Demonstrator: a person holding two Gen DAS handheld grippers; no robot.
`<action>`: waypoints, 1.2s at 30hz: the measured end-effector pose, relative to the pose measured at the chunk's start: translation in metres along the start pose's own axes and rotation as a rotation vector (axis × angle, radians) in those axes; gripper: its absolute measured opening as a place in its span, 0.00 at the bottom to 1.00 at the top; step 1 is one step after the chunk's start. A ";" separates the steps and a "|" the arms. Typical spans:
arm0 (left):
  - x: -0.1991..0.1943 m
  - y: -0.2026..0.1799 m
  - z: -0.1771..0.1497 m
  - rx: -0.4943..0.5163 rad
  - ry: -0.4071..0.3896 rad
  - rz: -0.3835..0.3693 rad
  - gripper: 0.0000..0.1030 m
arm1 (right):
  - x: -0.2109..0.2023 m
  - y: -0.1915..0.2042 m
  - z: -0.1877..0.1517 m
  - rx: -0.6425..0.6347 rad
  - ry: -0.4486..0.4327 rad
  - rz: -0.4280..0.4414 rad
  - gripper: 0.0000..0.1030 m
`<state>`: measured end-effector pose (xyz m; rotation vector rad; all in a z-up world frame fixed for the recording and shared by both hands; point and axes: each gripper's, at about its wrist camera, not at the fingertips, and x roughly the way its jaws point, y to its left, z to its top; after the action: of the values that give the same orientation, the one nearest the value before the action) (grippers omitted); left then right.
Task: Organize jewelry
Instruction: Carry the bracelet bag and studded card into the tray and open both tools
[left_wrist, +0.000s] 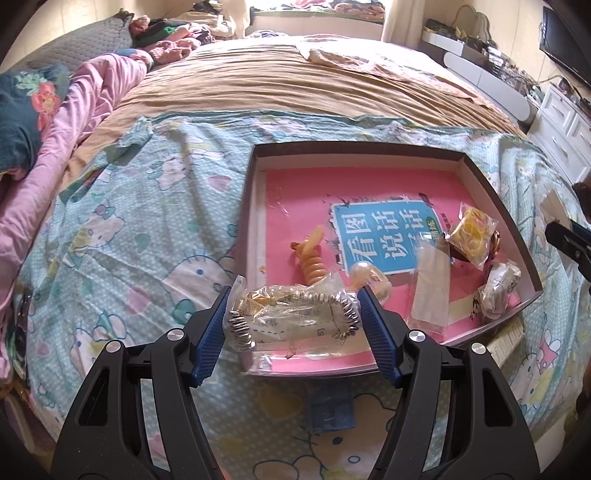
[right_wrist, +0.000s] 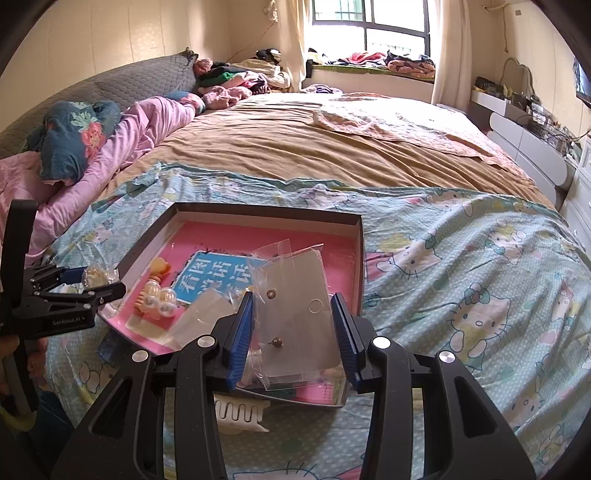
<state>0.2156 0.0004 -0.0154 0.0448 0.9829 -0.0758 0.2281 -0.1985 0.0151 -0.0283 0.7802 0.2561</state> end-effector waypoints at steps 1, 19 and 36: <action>0.002 -0.002 0.000 0.004 0.003 -0.002 0.58 | 0.001 -0.001 0.000 0.001 0.002 0.000 0.39; 0.022 -0.034 0.002 0.066 0.024 -0.038 0.58 | 0.037 -0.008 -0.004 0.010 0.050 -0.014 0.39; 0.026 -0.041 0.005 0.078 0.025 -0.051 0.58 | 0.068 0.001 -0.003 0.013 0.098 0.008 0.41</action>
<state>0.2311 -0.0420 -0.0344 0.0920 1.0061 -0.1608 0.2722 -0.1831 -0.0349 -0.0251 0.8800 0.2587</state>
